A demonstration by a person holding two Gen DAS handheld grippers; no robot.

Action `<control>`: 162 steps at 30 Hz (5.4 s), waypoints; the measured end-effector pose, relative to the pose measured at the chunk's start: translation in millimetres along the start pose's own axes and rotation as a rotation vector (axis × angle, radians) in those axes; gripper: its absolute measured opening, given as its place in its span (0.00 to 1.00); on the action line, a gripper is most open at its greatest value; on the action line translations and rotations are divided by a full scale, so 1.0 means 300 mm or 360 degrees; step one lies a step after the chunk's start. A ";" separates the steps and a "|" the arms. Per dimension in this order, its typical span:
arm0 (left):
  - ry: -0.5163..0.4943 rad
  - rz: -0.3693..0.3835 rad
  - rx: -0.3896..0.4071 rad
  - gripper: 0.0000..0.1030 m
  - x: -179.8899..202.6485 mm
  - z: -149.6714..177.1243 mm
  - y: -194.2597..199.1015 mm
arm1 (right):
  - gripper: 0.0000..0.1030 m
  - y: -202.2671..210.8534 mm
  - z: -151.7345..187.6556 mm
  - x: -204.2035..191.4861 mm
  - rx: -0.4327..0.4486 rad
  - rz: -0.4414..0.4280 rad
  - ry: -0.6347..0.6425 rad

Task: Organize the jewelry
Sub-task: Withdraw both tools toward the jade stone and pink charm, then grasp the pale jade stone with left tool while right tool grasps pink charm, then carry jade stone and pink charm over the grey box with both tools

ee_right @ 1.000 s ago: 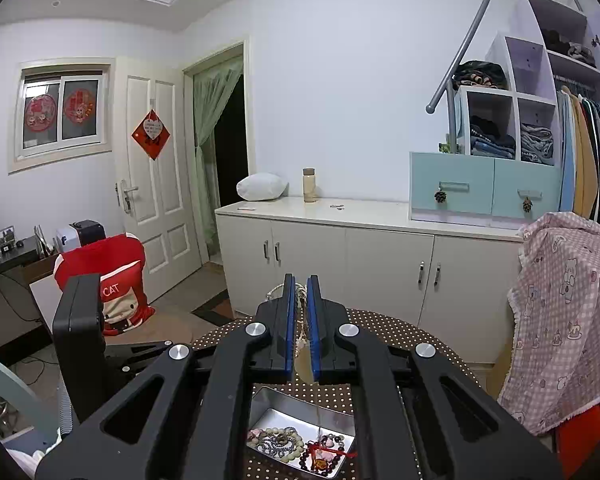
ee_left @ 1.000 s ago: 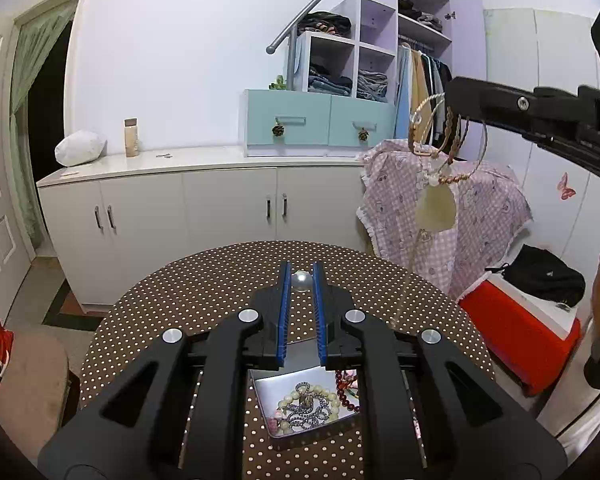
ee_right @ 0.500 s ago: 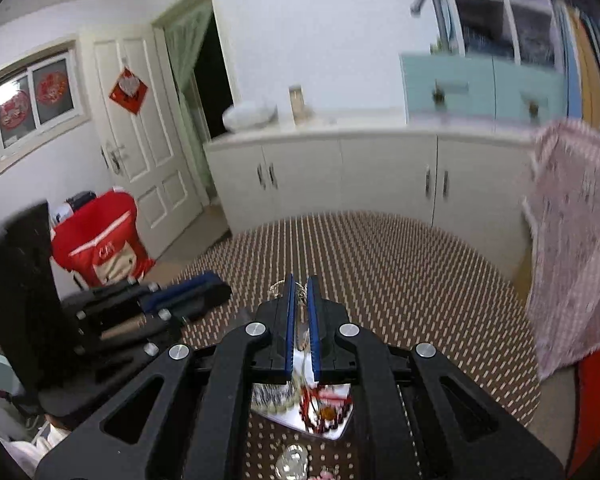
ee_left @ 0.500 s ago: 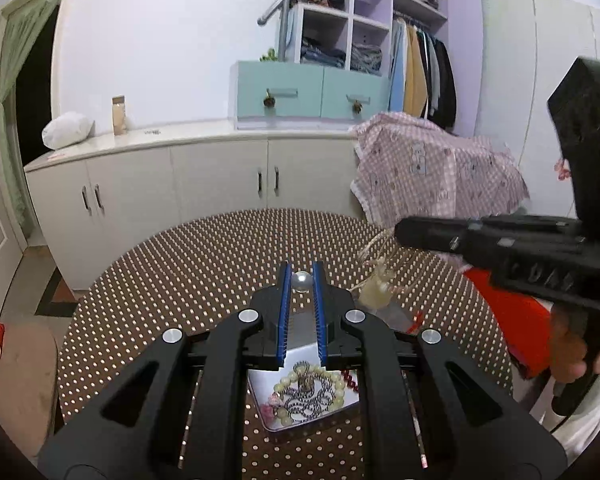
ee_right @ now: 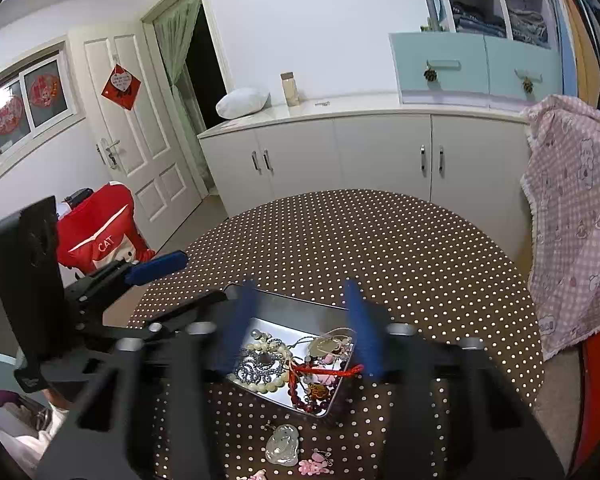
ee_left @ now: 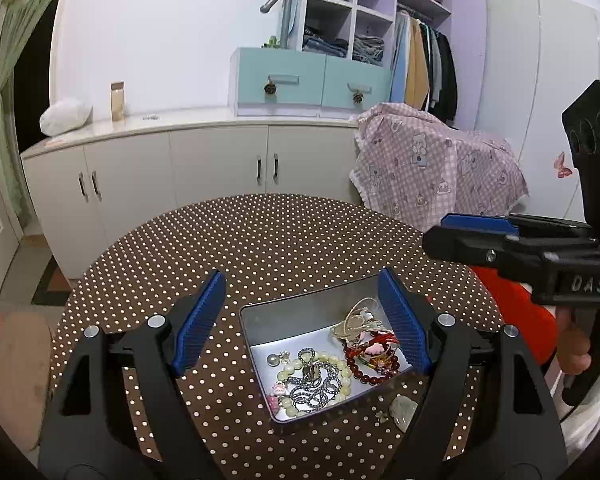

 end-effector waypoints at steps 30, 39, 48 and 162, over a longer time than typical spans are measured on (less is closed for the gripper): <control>-0.0028 0.0041 -0.0153 0.78 0.133 0.173 0.057 | 0.60 0.101 0.176 0.109 -0.0039 0.0142 -0.0096; -0.0085 0.0099 -0.0243 0.78 0.209 0.263 0.051 | 0.60 0.070 0.316 0.163 -0.0154 0.0157 -0.0179; -0.0145 0.0073 -0.0346 0.78 0.249 0.354 0.029 | 0.60 0.065 0.395 0.181 -0.0201 0.0133 -0.0232; 0.0032 0.0018 0.0068 0.34 0.077 0.191 0.120 | 0.18 -0.022 0.164 -0.095 -0.0012 0.0014 0.0207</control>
Point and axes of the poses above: each gripper's, at about its wrist camera, not at the fingertips, and y roughly against the way its jaws point, x to its right, z to its underside, the point moved 10 cm from there along -y, roughly the way its jaws point, and after that the axes turned 8 degrees about -z, right-handed, at the moved point
